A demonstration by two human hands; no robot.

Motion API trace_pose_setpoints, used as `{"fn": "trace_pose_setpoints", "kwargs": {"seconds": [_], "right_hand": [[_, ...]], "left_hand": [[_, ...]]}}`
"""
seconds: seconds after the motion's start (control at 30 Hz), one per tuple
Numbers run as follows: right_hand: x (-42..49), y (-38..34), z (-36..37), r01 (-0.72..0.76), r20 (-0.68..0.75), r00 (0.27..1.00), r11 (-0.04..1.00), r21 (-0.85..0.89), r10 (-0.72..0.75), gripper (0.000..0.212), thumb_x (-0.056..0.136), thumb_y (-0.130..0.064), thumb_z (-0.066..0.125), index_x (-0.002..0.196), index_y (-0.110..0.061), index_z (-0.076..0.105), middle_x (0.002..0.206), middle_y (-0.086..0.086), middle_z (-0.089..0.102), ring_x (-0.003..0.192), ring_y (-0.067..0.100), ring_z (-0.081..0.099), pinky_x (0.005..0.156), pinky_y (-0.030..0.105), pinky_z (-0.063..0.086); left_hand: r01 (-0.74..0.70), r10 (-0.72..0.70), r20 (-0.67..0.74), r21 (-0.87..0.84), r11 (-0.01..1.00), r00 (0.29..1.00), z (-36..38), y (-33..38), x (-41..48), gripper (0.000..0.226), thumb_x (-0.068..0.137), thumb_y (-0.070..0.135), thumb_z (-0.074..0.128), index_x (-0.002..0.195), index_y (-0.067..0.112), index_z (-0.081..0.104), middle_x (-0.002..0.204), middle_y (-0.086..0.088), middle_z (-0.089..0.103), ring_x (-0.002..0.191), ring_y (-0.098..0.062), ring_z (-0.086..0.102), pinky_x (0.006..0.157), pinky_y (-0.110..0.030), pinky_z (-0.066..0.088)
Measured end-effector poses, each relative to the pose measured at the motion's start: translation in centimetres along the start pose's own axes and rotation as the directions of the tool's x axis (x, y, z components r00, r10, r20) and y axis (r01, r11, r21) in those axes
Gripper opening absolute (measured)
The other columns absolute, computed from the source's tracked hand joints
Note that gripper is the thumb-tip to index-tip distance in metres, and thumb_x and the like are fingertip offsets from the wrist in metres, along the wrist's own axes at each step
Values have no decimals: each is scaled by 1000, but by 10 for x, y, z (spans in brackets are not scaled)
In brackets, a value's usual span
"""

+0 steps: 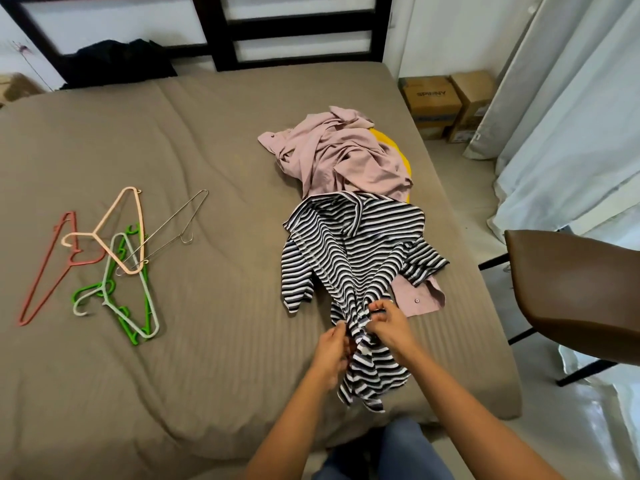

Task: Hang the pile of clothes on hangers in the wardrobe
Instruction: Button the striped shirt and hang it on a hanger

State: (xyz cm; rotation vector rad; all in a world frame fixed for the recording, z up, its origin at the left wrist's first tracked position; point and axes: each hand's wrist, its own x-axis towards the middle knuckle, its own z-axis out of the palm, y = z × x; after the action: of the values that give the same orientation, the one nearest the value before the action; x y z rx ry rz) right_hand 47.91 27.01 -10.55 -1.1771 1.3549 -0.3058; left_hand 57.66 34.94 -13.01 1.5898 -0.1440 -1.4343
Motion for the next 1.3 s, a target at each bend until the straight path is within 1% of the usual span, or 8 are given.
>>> {"fn": "trace_pose_setpoints", "kwargs": {"seconds": [0.17, 0.47, 0.67, 0.8, 0.97, 1.07, 1.13, 1.3], "right_hand": [[-9, 13, -7, 86, -26, 996, 978, 190, -83, 45, 79, 18, 49, 102, -20, 45, 65, 4, 52, 55, 13, 46, 52, 24, 40], [-4, 14, -20, 183, -150, 966, 966, -181, -211, 37, 74, -16, 76, 103, -28, 57, 85, -2, 65, 78, 14, 62, 72, 30, 53], [1, 8, -17, 265, 68, 948, 650, -712, -311, 37, 87, -12, 61, 123, -12, 59, 121, 12, 46, 102, 30, 58, 96, 34, 43], [3, 5, -11, 105, -41, 973, 594, -798, -227, 23, 87, -9, 57, 108, -1, 62, 117, 17, 48, 88, 34, 61, 87, 38, 49], [4, 2, -23, 97, -221, 922, 745, -660, -317, 12, 77, -35, 72, 80, -24, 71, 86, -2, 63, 83, 20, 60, 77, 31, 46], [1, -12, -25, 207, -274, 938, 977, -51, -213, 8, 76, -13, 76, 76, -18, 71, 71, -5, 69, 66, 3, 64, 65, 17, 50], [-4, -23, -24, 152, -180, 979, 935, 320, -98, 12, 75, 3, 72, 82, -7, 69, 68, -2, 69, 62, 3, 63, 62, 12, 50], [-10, -27, -25, 237, -86, 971, 952, 191, -225, 17, 75, 5, 72, 75, -11, 68, 61, -5, 68, 57, 0, 61, 58, 10, 48]], "left_hand": [[88, -94, -9, -276, 957, 996, 16, 17, 13, 10, 93, 4, 53, 86, 8, 58, 64, 0, 69, 53, -8, 66, 50, -20, 54], [-147, 116, -210, -139, 979, 971, 14, 25, 18, 17, 81, 0, 68, 91, 10, 59, 82, -9, 67, 75, -24, 61, 78, -42, 53], [-255, 230, -219, -91, 963, 948, 10, 21, 13, 12, 90, 6, 60, 80, 12, 63, 70, -3, 68, 69, -20, 59, 66, -35, 48], [-290, 278, -206, -26, 957, 938, 12, 21, 10, 10, 87, 7, 64, 79, 12, 63, 76, -7, 68, 75, -21, 60, 73, -40, 48], [-353, 359, -177, 63, 934, 917, 14, 25, 5, 13, 86, 6, 65, 77, 15, 65, 73, -3, 67, 72, -14, 59, 74, -32, 48], [-366, 376, -136, 96, 926, 916, 15, 29, 0, 11, 84, 10, 68, 75, 17, 68, 70, 1, 67, 70, -12, 58, 71, -28, 48], [-378, 389, -93, 119, 918, 917, 16, 34, -2, 13, 83, 9, 68, 73, 17, 68, 69, 1, 67, 69, -12, 58, 69, -26, 47], [-408, 420, -19, 206, 890, 907, 18, 42, -11, 13, 84, 6, 65, 73, 13, 68, 66, 3, 65, 65, -6, 57, 65, -17, 46]]}}
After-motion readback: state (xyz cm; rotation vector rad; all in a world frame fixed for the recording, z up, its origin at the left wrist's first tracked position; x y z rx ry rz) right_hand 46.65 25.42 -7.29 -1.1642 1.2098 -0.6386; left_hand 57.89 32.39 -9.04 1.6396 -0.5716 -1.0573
